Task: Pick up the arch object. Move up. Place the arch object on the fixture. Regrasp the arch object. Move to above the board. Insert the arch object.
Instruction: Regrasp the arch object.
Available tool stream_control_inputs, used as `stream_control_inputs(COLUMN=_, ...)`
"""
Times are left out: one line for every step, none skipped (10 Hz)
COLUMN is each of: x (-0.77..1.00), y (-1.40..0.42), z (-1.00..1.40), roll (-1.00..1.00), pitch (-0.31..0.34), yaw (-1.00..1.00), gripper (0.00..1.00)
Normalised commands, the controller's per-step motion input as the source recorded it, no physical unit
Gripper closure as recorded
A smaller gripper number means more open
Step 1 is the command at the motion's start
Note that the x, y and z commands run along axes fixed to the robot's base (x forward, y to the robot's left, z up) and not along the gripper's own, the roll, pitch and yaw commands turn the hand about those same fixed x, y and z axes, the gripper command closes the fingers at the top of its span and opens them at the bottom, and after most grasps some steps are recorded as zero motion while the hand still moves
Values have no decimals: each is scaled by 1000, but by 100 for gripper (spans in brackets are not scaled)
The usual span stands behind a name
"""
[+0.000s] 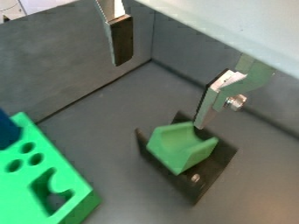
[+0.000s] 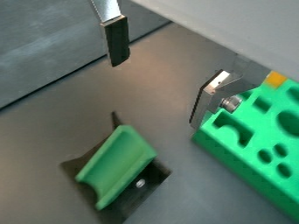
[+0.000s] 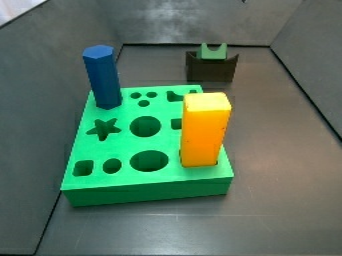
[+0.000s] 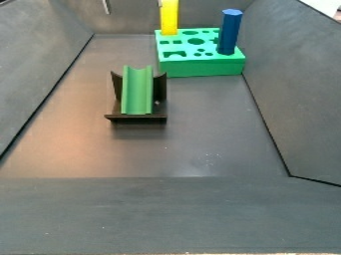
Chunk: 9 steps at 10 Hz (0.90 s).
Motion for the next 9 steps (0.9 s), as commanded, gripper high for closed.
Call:
stream_control_inputs(x=-32, y=-19, z=3, roll=1000, pitch=-26, yaw=23, gripper=0)
stream_control_inputs(x=-29, y=-19, z=8, roll=1000, pitch=-25, yaw=24, gripper=0)
stream_control_inputs(x=-20, y=-17, z=18, roll=1000, pitch=-21, yaw=25, gripper=0)
stream_control_inputs(x=-9, y=-20, z=11, roll=1000, pitch=-18, yaw=26, gripper=0)
stream_control_inputs(x=9, y=-21, z=-8, roll=1000, pitch=-12, yaw=28, gripper=0)
stream_control_inputs(x=20, y=-21, z=-10, roll=1000, pitch=-7, yaw=29, gripper=0)
stream_control_inputs(x=35, y=-26, z=-7, roll=1000, pitch=7, yaw=32, gripper=0)
stream_control_inputs(x=42, y=-27, z=-10, roll=1000, pitch=15, yaw=35, gripper=0)
stream_control_inputs(x=58, y=-31, z=-7, roll=1000, pitch=37, yaw=42, gripper=0)
